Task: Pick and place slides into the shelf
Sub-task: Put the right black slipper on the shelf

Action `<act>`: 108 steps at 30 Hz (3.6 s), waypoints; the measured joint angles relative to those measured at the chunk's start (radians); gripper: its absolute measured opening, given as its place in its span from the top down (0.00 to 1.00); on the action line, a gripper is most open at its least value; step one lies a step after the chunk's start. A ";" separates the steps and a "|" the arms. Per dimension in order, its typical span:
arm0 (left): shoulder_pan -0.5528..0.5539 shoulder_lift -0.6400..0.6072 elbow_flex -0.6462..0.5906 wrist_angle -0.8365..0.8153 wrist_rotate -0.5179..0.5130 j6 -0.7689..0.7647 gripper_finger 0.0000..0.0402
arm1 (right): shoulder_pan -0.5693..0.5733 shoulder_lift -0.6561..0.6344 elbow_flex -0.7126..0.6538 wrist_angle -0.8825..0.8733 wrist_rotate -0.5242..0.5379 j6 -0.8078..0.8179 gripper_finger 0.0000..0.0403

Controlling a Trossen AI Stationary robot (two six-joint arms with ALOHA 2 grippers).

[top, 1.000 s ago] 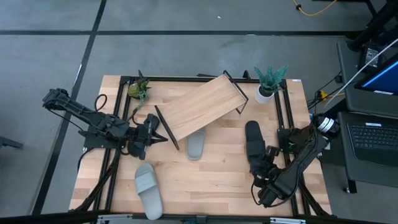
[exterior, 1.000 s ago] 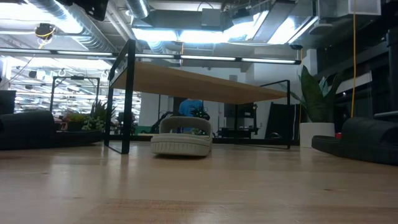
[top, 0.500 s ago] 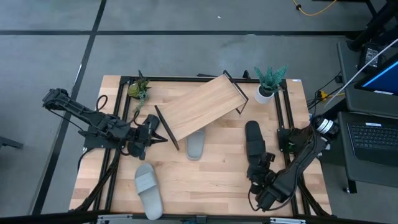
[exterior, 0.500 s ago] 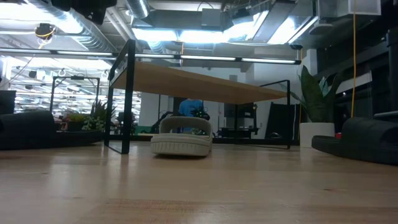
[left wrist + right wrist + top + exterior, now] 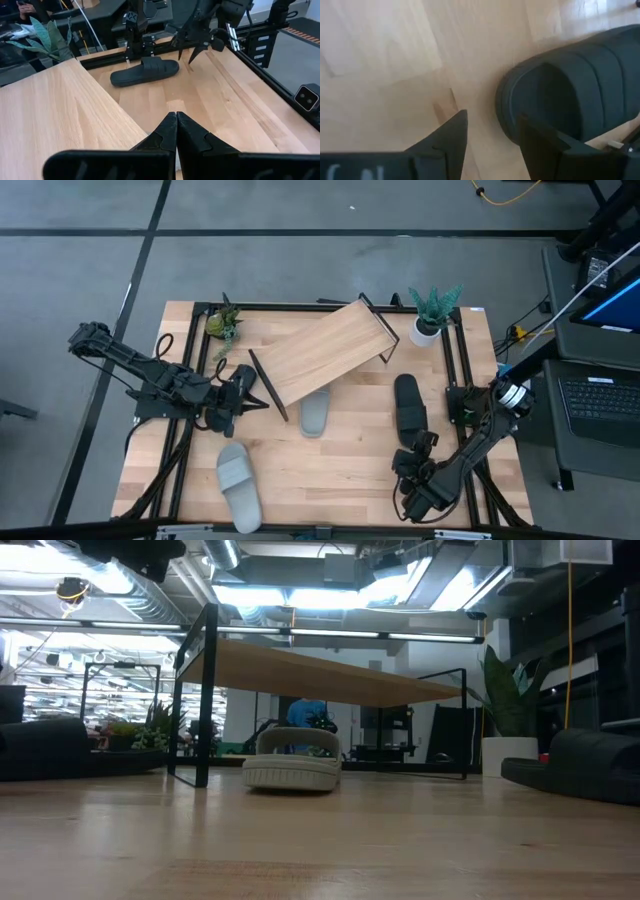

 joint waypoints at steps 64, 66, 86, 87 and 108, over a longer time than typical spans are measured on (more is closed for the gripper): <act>0.000 0.000 0.000 -0.029 0.000 -0.006 1.00 | -0.094 0.066 -0.077 -0.017 -0.043 0.000 0.68; 0.000 0.000 0.000 -0.029 0.000 -0.006 1.00 | -0.104 0.066 -0.094 -0.002 -0.043 0.000 0.69; 0.000 0.000 0.000 -0.030 0.000 -0.006 1.00 | -0.127 0.069 -0.081 -0.033 -0.046 0.000 0.91; 0.000 0.000 0.000 -0.030 0.000 -0.006 1.00 | -0.127 0.069 -0.069 -0.056 -0.046 0.002 0.91; 0.000 0.000 0.000 -0.030 0.000 -0.005 1.00 | -0.114 0.066 0.184 -0.375 0.047 0.074 0.91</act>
